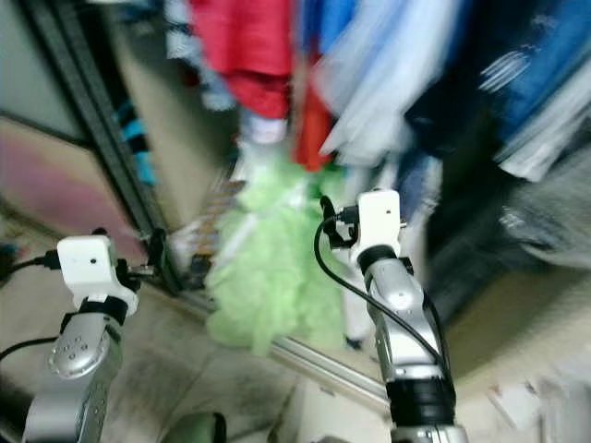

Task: Clean up the room

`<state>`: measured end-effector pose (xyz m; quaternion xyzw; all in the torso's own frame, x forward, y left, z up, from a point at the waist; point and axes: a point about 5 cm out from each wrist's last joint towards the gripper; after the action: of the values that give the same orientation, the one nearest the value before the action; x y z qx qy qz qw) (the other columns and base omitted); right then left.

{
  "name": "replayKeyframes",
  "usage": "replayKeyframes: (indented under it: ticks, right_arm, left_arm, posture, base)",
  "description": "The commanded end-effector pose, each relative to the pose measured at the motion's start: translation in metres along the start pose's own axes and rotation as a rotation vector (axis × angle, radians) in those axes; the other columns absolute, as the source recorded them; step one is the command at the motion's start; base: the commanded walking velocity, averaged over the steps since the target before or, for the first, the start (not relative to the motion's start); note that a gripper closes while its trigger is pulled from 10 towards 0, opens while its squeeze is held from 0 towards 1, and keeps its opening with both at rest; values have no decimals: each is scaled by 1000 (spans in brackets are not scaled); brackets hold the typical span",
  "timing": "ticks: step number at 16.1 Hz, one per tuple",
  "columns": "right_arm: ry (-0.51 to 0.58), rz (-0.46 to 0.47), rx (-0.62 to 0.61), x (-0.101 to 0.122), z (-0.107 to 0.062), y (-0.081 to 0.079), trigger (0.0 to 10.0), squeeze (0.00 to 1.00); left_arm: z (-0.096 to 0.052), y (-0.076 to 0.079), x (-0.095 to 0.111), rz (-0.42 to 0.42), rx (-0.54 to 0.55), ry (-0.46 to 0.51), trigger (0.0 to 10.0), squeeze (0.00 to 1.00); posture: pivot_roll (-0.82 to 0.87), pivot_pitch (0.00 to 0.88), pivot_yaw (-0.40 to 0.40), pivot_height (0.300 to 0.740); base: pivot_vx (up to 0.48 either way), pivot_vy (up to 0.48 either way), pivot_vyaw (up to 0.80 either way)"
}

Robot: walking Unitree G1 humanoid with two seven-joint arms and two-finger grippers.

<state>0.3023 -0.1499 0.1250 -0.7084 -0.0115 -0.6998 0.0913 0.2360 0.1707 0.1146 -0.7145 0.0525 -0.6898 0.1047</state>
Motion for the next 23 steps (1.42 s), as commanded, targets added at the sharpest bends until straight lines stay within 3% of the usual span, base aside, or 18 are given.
replayKeyframes:
  ticks: [1,3,5,6,7,8,9,10,12,15,16,18,19,21,23]
  right_arm:
    - [10,12,20,3,4,-3,10000,0]
    - [-29,85,53,-3,5,-7,10000,0]
    - [-66,30,14,-10,6,-5,10000,0]
    - [-75,54,20,-12,5,-7,10000,0]
    - [-53,22,3,-12,3,-8,10000,0]
    - [6,1,27,-9,0,-10,10000,0]
    - [46,-91,50,-4,-6,-9,10000,0]
    - [53,-97,25,-3,-11,-2,10000,0]
    - [-27,66,-114,-12,-29,22,10000,0]
    - [-78,47,-129,-24,-59,35,10000,0]
    - [-59,-7,-121,-22,-60,35,10000,0]
    - [-45,5,-122,-18,-56,36,10000,0]
    - [-12,-65,-103,-12,-53,32,10000,0]
    - [-51,-8,-61,-10,-50,21,10000,0]
    - [-71,-68,58,-10,-46,8,10000,0]
  left_arm:
    - [-1,-5,-1,3,18,-20,10000,0]
    - [-4,-7,-5,-15,21,-48,10000,0]
    - [-5,-5,-5,-41,22,-33,10000,0]
    - [-5,-3,-6,-32,12,-49,10000,0]
    - [-1,-2,0,-1,19,28,10000,0]
    - [0,-1,0,-5,11,19,10000,0]
    - [1,0,-1,3,-9,-1,10000,0]
    - [0,-1,-1,16,-19,-1,10000,0]
    - [-7,-6,-6,32,-10,-21,10000,0]
    - [-14,-11,-14,34,16,-48,10000,0]
    - [-9,-9,-10,37,18,-28,10000,0]
    - [-4,-9,-4,46,19,6,10000,0]
    - [0,-9,0,59,17,27,10000,0]
    - [2,-10,0,67,13,26,10000,0]
    - [5,-9,-9,78,-12,2,10000,0]
  posture:
    - [9,0,-69,740]
    - [18,0,-69,740]
    - [17,0,-61,740]
    - [10,0,-45,740]
    - [3,0,-29,740]
    - [-4,0,-18,740]
    - [-14,0,-8,740]
    - [-17,0,-7,740]
    - [-20,0,-7,740]
    - [-30,0,-7,740]
    - [-32,0,-8,740]
    - [-29,0,-16,740]
    - [-34,0,-18,740]
    - [-71,0,24,740]
    - [-115,0,81,740]
  base:
    - [0,0,800]
    - [0,0,0]
    - [0,0,0]
    - [0,0,0]
    - [0,0,0]
    - [0,0,0]
    - [0,0,0]
    - [0,0,0]
    - [0,0,0]
    - [0,0,0]
    - [0,0,0]
    - [0,0,0]
    - [0,0,0]
    - [0,0,0]
    - [0,0,0]
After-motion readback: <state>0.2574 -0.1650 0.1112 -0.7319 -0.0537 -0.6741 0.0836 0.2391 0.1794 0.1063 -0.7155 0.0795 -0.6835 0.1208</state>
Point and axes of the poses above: a point about 5 cm out from each wrist's last joint towards the gripper, its own z axis pointing out of the wrist towards the gripper, its own x axis along the axis of the wrist's last joint, y = z × x, and after that the axes turned 12 degrees about z, right-handed
